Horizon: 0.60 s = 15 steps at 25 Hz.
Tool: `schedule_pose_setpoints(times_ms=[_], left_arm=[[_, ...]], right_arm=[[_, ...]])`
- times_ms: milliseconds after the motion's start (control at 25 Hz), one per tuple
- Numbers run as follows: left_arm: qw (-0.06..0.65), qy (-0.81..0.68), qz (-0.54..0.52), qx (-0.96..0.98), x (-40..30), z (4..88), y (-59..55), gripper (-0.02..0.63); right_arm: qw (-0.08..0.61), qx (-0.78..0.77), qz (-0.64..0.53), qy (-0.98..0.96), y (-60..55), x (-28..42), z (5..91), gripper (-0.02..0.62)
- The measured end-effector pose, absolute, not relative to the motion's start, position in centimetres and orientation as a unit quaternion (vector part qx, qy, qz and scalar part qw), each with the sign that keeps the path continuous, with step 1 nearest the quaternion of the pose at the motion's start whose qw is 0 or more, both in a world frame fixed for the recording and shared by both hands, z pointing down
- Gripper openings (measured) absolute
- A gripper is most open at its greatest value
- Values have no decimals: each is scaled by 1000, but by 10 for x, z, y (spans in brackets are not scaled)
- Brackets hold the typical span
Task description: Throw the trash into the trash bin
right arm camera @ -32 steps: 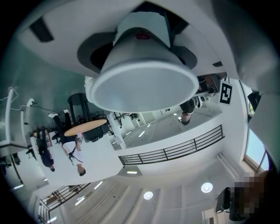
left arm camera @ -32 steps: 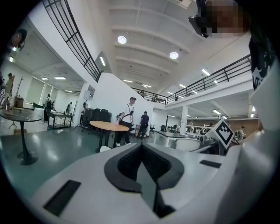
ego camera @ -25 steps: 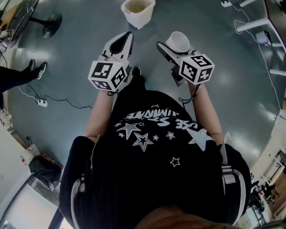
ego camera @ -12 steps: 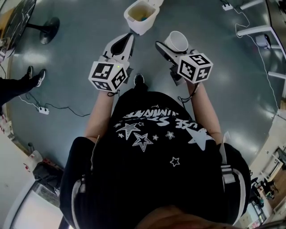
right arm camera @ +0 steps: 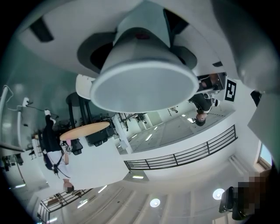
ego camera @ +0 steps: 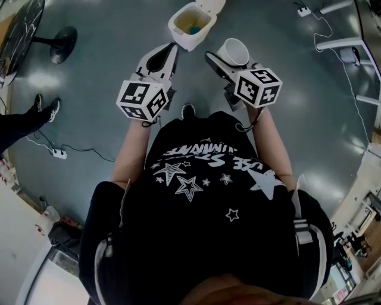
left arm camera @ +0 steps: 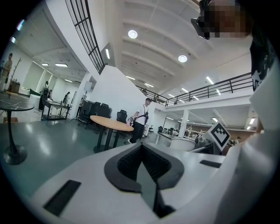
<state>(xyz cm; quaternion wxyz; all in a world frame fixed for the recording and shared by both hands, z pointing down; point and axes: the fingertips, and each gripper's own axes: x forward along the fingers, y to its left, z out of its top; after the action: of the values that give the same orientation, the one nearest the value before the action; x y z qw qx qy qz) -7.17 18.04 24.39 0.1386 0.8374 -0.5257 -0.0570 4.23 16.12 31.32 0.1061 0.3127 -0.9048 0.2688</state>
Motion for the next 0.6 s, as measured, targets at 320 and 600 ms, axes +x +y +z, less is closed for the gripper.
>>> schedule_pose_setpoints(times_ms=[320, 600], left_arm=[[158, -525, -57, 834, -88, 257, 154, 11], [154, -536, -38, 829, -86, 262, 127, 11]], right_arm=[[114, 323, 278, -897, 137, 33, 320, 316], [120, 306, 283, -901, 99, 31, 327, 316]])
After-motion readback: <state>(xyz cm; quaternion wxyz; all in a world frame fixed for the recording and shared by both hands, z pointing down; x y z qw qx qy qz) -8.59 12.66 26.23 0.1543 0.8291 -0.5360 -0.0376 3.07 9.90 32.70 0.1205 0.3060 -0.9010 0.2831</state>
